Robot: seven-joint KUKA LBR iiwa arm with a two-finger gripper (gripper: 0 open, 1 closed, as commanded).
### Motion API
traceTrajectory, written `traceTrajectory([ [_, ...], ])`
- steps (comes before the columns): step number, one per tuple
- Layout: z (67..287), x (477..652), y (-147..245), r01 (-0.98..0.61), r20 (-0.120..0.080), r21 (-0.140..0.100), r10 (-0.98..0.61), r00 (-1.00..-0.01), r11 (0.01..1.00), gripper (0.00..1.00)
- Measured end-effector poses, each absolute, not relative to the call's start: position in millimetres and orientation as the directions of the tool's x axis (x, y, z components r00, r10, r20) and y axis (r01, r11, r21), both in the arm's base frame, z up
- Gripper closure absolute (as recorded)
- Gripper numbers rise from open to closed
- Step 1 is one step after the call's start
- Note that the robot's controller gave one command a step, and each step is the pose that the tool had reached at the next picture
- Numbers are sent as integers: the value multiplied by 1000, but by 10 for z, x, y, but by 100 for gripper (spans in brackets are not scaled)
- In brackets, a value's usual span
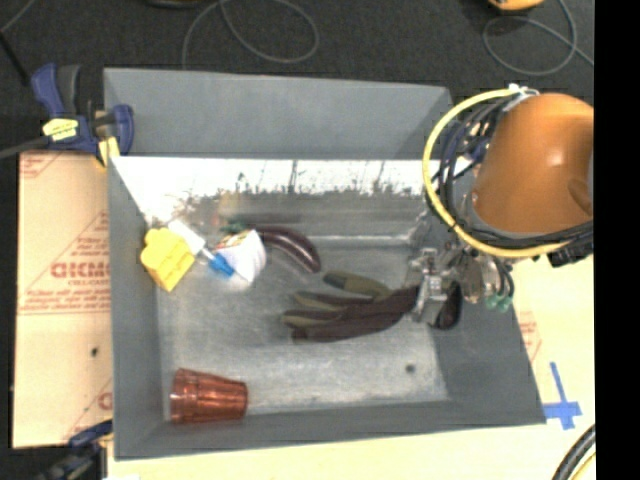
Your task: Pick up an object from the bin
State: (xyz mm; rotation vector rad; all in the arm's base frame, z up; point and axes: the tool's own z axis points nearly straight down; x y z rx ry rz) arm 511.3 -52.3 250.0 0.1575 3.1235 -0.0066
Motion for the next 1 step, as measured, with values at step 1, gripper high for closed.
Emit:
traceTrajectory([
  [1, 2500, 5113, -523, 100, -14, -4, 100, -995, 995, 100],
])
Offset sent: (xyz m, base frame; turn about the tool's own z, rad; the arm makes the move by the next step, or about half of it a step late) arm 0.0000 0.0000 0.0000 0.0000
